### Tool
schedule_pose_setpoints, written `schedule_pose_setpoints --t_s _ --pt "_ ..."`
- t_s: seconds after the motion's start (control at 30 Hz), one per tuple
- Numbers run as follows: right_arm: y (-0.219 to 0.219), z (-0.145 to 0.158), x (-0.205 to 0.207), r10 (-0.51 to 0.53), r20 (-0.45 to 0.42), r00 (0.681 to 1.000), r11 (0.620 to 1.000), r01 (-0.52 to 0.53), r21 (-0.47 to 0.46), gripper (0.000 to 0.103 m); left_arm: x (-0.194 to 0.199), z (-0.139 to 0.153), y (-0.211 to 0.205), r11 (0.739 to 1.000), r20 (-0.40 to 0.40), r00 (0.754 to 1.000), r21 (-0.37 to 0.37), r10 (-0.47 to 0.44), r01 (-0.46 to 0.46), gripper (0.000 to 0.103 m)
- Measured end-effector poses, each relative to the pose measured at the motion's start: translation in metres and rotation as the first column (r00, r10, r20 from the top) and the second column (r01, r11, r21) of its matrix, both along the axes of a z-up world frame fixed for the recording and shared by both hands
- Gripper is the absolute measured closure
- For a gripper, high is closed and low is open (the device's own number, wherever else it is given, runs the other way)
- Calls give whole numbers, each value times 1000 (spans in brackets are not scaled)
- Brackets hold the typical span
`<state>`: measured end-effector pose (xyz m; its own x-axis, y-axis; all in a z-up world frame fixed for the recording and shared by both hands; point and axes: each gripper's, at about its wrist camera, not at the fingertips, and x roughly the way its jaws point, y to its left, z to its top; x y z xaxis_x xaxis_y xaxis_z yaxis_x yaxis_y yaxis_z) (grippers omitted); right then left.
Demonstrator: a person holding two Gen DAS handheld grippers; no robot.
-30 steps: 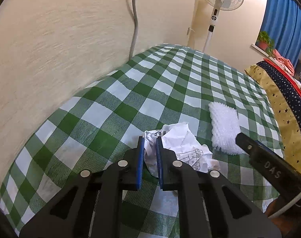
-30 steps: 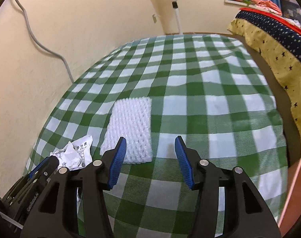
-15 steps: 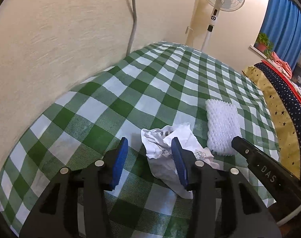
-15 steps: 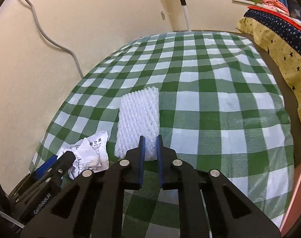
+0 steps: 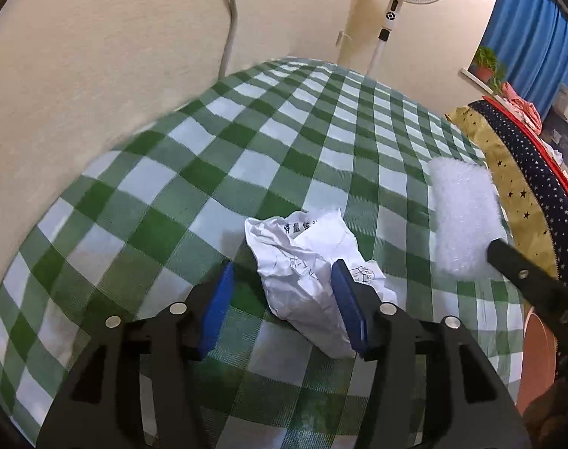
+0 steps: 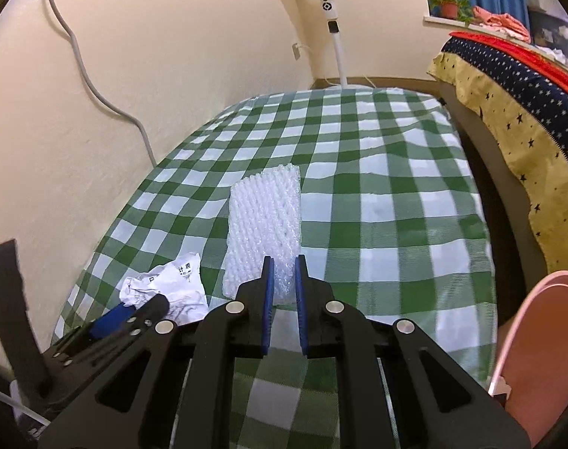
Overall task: Collect trash
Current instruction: 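Grasp the white foam pad with the right gripper while the left holds the wrapper, then carry the wrapper and foam pad over the pink bucket with both grippers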
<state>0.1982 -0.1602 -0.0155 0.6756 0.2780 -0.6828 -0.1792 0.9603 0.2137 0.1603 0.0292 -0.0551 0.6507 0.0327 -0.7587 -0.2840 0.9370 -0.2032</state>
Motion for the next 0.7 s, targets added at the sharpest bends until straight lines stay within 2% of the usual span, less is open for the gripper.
schedule_pose_setpoints --t_s 0.03,0.07,0.13,0.17,0.7 --pt "-2 2 -2 -2 3 1000 1000 2 -3 92 0 0 -1 1000 3 1000 0 -4 4 57" --pt "-4 4 -5 -5 6 1000 1000 5 -6 92 0 1 -2 1000 6 1000 -5 -15 16 69" --pt "-9 10 -11 -12 13 1000 1000 12 -10 92 0 4 -5 1000 16 1000 0 -26 26 72" --pt "-11 12 -14 -14 17 1000 1000 14 -14 92 -1 6 -5 1000 23 999 -1 -30 30 80" --pt "-47 51 -77 -62 85 994 993 70 -93 92 -25 36 -29 992 99 987 40 -125 121 80"
